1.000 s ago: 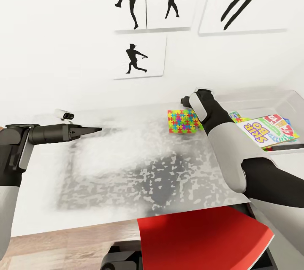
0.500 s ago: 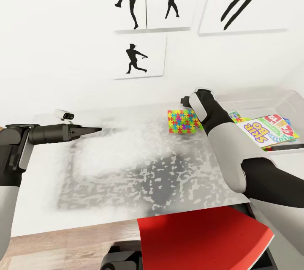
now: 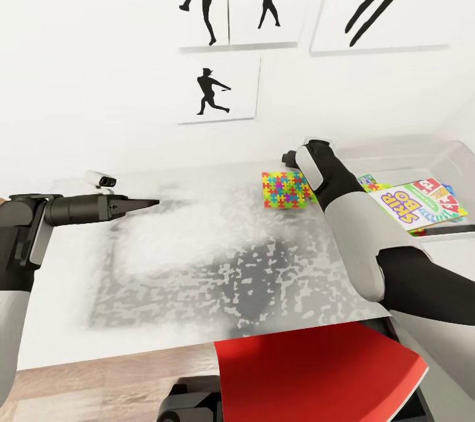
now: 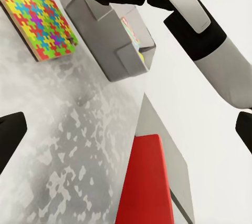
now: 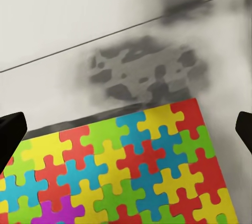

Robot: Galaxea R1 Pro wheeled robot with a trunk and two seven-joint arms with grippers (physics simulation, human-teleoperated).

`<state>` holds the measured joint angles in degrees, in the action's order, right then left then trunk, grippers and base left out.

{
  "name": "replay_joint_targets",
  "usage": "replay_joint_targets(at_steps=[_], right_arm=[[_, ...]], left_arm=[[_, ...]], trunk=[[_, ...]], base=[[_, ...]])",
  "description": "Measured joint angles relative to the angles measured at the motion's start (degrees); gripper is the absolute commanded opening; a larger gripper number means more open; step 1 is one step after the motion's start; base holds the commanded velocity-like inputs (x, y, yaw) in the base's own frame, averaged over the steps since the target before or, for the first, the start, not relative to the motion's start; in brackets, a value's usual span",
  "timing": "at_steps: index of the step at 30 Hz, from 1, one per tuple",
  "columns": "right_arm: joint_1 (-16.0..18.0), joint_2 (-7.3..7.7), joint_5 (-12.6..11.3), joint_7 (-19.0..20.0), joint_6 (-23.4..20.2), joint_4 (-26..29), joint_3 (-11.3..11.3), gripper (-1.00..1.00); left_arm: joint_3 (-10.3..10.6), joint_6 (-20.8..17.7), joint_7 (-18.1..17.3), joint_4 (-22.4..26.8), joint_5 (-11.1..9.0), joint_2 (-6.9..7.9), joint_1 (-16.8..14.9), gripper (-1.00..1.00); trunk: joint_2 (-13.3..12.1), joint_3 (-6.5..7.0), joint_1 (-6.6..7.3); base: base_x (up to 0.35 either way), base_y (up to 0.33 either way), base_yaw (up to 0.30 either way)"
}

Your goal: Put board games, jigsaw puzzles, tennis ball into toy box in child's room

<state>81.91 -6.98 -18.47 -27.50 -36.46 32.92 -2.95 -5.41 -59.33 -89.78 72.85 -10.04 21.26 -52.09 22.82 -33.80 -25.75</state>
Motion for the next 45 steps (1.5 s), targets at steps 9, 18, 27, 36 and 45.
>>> replay_joint_targets(at_steps=[9, 18, 27, 36, 45], right_arm=[[-0.15, 0.06, -0.02, 0.0, -0.01, 0.0, 0.0, 1.0], [-0.29, 0.16, -0.13, -0.1, 0.12, -0.02, 3.87, 1.0], [-0.3, 0.17, -0.03, -0.08, 0.7, -0.03, 5.4, 1.0], [-0.29, 0.13, -0.02, -0.08, 0.87, -0.03, 5.46, 1.0], [-0.29, 0.08, -0.01, -0.07, 0.81, -0.03, 5.58, 1.0]], left_arm=[[0.03, 0.02, 0.0, 0.0, 0.0, -0.01, 0.0, 1.0], [0.03, 0.04, 0.0, 0.0, 0.01, -0.02, 0.0, 1.0], [0.02, 0.08, 0.0, 0.0, 0.01, -0.02, 0.0, 1.0], [-0.04, 0.01, 0.0, 0.0, 0.01, 0.04, 0.0, 1.0], [0.03, 0.07, 0.0, 0.0, 0.01, 0.07, 0.0, 1.0]], trunk=[[0.0, 0.0, 0.0], [0.0, -0.1, 0.0], [0.0, -0.83, 0.0], [0.0, -1.12, 0.0], [0.0, -1.13, 0.0]], base=[[0.0, 0.0, 0.0], [0.0, 0.0, 0.0], [0.0, 0.0, 0.0], [0.0, 0.0, 0.0], [0.0, 0.0, 0.0]])
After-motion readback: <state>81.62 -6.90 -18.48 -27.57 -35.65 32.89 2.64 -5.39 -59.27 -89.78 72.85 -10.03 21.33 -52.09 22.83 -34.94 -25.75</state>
